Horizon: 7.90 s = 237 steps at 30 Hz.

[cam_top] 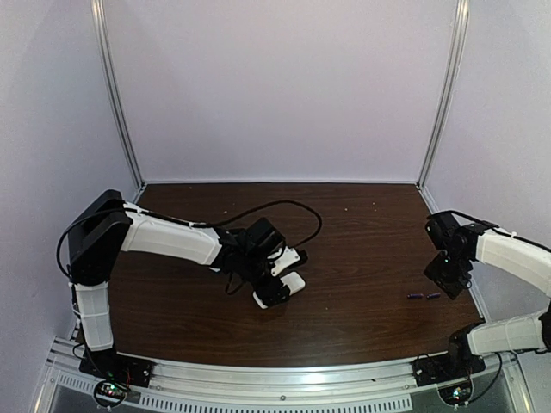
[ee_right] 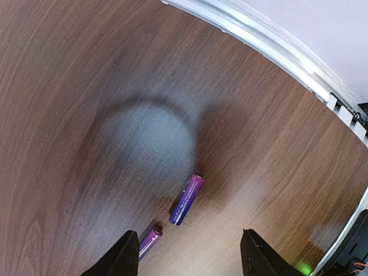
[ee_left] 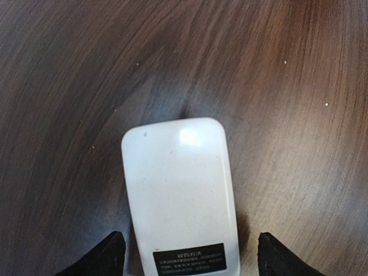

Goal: Load the batteries into the remote control
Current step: Pick up the battery from the corner of the board, then place the battery at the center of the board, then pick up the battery from the corner of the board, then adjust the remote control without the battery cover at the center of the board.

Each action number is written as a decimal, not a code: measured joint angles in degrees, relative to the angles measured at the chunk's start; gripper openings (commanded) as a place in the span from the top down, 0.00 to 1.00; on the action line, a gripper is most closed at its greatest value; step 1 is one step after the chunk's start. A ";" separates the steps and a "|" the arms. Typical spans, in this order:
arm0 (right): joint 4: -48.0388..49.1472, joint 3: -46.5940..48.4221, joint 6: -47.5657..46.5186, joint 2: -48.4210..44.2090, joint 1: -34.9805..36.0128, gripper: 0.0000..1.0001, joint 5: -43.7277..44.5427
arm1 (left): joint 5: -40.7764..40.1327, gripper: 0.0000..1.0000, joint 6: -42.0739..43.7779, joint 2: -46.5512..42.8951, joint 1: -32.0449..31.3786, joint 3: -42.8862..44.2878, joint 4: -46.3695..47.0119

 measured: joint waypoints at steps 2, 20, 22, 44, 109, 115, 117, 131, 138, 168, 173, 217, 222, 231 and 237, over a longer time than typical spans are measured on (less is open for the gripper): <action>1.27 0.00 -0.26 1.33 -0.46 0.42 -0.72 | 0.00 0.18 0.00 0.00 0.00 0.00 -0.20; 8.22 -3.13 -2.14 8.76 -3.61 0.55 -4.83 | -0.46 0.18 0.00 0.00 0.13 0.00 -1.33; 8.94 -3.54 -2.64 8.98 -3.93 0.57 -4.98 | -0.48 0.17 0.00 0.00 0.22 0.00 -1.33; 13.88 -4.35 -6.49 12.04 -8.39 1.00 -5.84 | -0.92 0.17 -0.50 0.00 1.55 0.00 -1.40; 23.21 31.04 -42.10 45.03 44.30 0.63 -27.58 | 2.80 0.03 -21.88 -19.93 20.15 -16.65 6.34; 21.92 31.12 -41.88 43.41 44.30 0.41 -26.10 | 2.73 0.03 -21.88 -19.93 20.15 -16.65 6.43; 21.11 31.17 -42.18 41.35 44.28 0.38 -25.27 | 2.78 0.03 -21.86 -19.93 20.15 -16.65 6.54; 15.37 5.44 -29.88 9.68 23.63 0.30 -17.62 | 4.33 0.03 -21.55 -19.93 20.15 -16.63 8.17; 9.03 -2.08 -19.04 -5.38 14.95 0.23 -13.35 | 5.49 0.03 -21.57 -19.91 20.15 -16.65 9.55; 12.57 -6.01 -8.66 8.28 3.61 0.46 -11.82 | 5.73 0.03 -21.62 -19.91 20.15 -17.38 11.02; 13.05 -5.29 -9.55 9.90 3.41 0.62 -10.91 | 5.42 0.03 -21.59 -19.91 20.15 -17.70 11.02; 42.71 16.98 -37.55 39.69 25.44 1.00 -47.52 | 24.63 0.33 -23.54 -19.50 15.61 -29.18 20.57; 43.52 18.95 -37.92 42.93 26.34 1.00 -50.31 | 24.83 0.34 -24.92 -18.10 14.84 -29.79 23.37; 43.91 25.05 -38.12 47.95 26.47 1.00 -51.69 | 25.81 0.41 -26.34 -15.17 12.74 -30.03 26.32; 45.79 30.49 -37.53 52.98 26.51 1.00 -53.92 | 27.15 0.44 -27.30 -15.13 12.26 -31.01 28.02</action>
